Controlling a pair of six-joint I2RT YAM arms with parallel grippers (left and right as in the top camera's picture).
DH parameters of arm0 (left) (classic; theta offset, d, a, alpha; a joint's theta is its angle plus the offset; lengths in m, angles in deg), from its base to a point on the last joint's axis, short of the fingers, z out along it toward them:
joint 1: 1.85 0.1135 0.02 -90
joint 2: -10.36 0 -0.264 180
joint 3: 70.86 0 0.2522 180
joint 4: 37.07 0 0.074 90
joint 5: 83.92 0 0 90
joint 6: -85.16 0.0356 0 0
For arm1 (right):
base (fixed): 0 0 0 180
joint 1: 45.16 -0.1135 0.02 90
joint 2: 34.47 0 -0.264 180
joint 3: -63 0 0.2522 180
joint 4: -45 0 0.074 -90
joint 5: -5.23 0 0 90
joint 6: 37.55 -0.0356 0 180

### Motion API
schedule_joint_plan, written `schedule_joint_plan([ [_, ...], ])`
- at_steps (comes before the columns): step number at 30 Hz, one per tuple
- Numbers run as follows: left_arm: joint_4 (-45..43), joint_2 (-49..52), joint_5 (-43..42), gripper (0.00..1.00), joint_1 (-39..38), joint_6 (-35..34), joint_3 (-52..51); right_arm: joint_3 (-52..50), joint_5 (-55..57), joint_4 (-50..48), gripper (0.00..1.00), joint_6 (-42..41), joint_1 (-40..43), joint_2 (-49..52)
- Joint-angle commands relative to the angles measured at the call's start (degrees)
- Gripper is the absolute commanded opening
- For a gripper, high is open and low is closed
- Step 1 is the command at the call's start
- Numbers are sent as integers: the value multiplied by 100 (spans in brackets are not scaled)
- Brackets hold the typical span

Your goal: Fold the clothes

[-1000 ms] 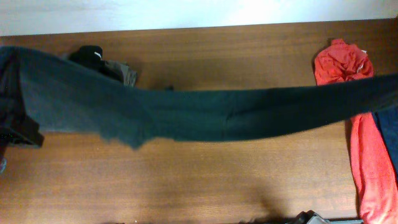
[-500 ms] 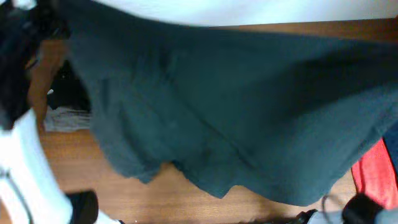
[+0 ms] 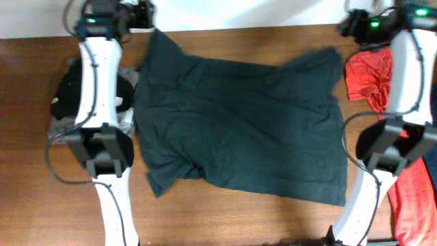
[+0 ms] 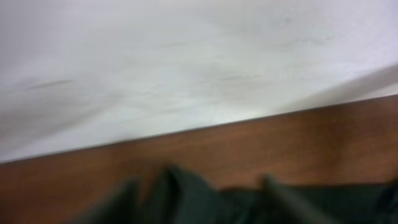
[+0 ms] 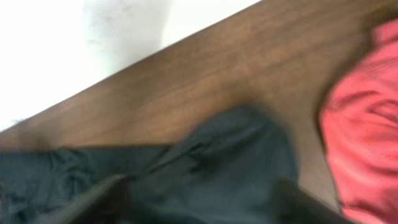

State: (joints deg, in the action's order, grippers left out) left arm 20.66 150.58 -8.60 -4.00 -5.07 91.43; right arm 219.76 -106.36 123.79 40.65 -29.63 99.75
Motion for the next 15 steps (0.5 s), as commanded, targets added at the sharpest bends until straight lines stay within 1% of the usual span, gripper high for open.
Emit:
schedule_joint_plan([
  [1, -363, -35, -98, 99, -42, -61, 111, 114, 275, -129, 92, 74, 129, -251],
  [2, -321, -87, -101, 99, -17, -61, 201, 138, 280, -70, 93, 109, 166, -308],
  [4, 85, -286, -98, 99, 66, -61, 566, 240, 280, 376, 93, 203, 369, -608],
  [6, 831, -588, -101, 99, 153, -52, 942, 326, 280, 1034, 93, 409, 643, -1021],
  [8, 1469, -887, -63, 99, 186, -11, 1130, 328, 278, 1427, 93, 531, 833, -1419],
  [11, 2428, -1556, 4, 99, 197, 319, 1220, 328, 275, 1956, 93, 562, 1154, -2223],
  [12, 2708, -1775, 133, 98, 197, 337, 1220, 328, 278, 2118, 93, 562, 1263, -2533],
  [13, 3102, -2039, 376, 94, 197, 330, 1220, 328, 280, 2227, 93, 560, 1318, -2756],
  [15, 3735, -2347, 623, 94, 195, 240, 1220, 328, 278, 2487, 98, 555, 1381, -3213],
])
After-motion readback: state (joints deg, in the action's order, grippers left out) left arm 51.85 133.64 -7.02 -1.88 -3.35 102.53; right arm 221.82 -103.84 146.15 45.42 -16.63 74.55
